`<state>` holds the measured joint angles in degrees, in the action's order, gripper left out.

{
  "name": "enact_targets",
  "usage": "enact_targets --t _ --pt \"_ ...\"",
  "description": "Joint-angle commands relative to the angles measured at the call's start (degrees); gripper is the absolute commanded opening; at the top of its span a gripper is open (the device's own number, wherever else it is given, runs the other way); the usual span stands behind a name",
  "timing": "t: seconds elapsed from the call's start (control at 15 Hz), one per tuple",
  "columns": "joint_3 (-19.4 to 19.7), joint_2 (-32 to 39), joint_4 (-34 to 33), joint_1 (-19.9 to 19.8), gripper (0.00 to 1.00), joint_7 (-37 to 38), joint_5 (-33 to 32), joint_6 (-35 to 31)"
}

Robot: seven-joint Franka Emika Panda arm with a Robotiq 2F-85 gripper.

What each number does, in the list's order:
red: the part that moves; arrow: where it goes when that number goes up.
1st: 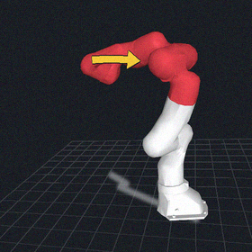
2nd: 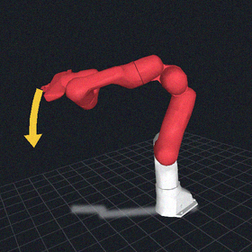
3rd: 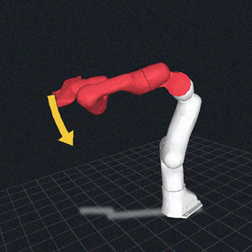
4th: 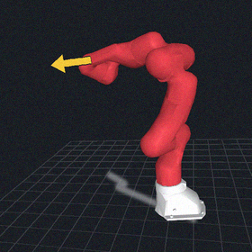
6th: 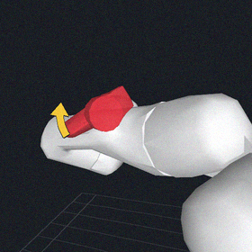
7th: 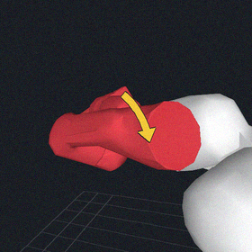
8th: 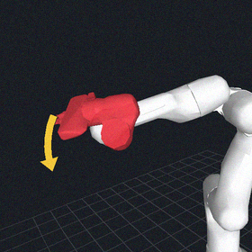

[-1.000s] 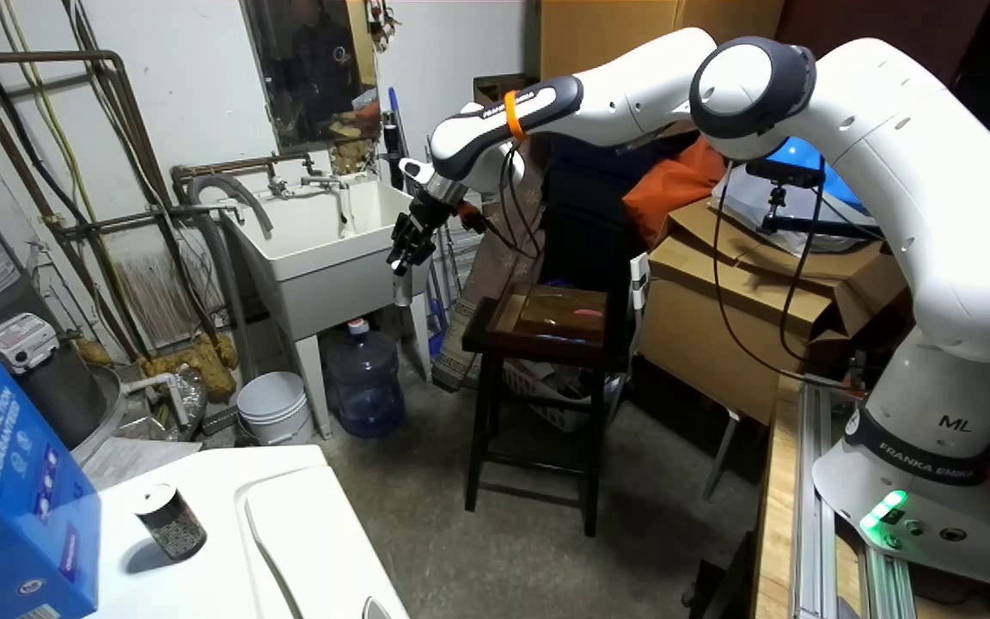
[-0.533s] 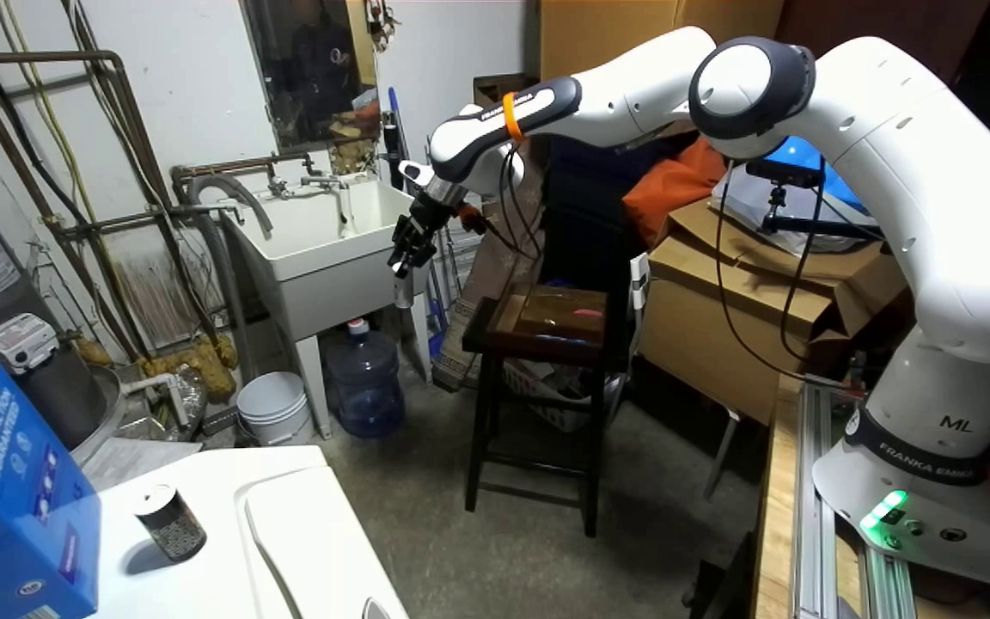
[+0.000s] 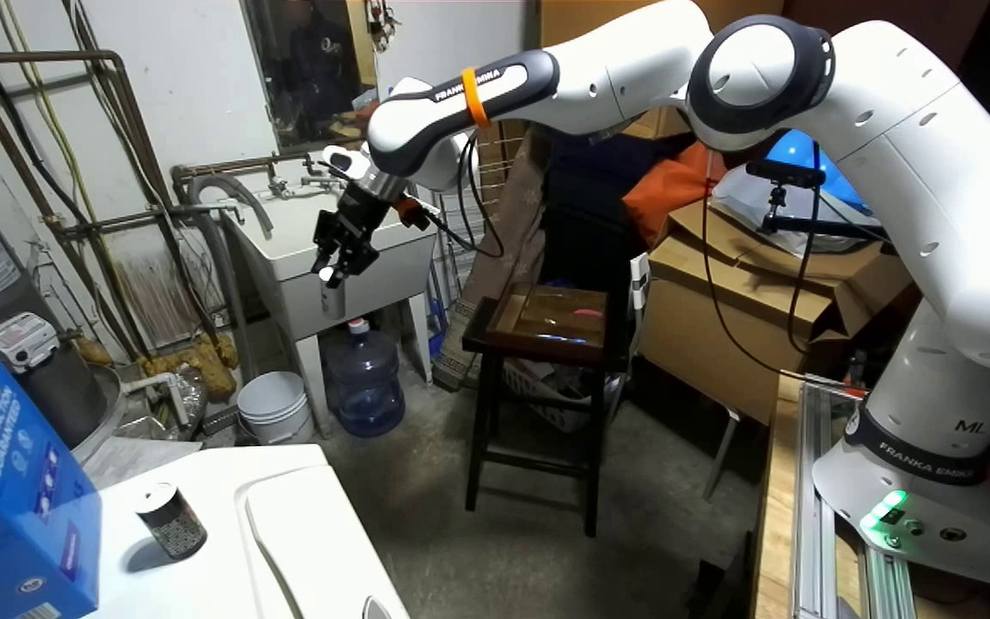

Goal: Put the white bottle on the washing machine to the left

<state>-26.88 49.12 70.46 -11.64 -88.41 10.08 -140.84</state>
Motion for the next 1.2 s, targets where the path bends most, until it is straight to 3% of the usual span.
enact_targets --t 0.0,0.2,0.4,0.8,0.93,1.13 --pt "0.94 -4.72 5.59 3.66 0.19 -1.39 2.25 -3.53" --pt "-0.57 -6.94 10.33 4.87 0.19 -3.72 2.92 -8.69" --pt "-3.01 -8.15 14.90 3.69 0.19 -8.01 3.67 -12.60" --pt "-15.79 -9.73 27.32 -5.74 0.19 -17.91 10.24 -24.65" --pt "-19.25 -11.31 30.80 -9.10 0.19 -17.61 11.31 -27.05" --pt "-20.51 -14.20 32.79 -9.30 0.19 -11.00 9.88 -30.05"
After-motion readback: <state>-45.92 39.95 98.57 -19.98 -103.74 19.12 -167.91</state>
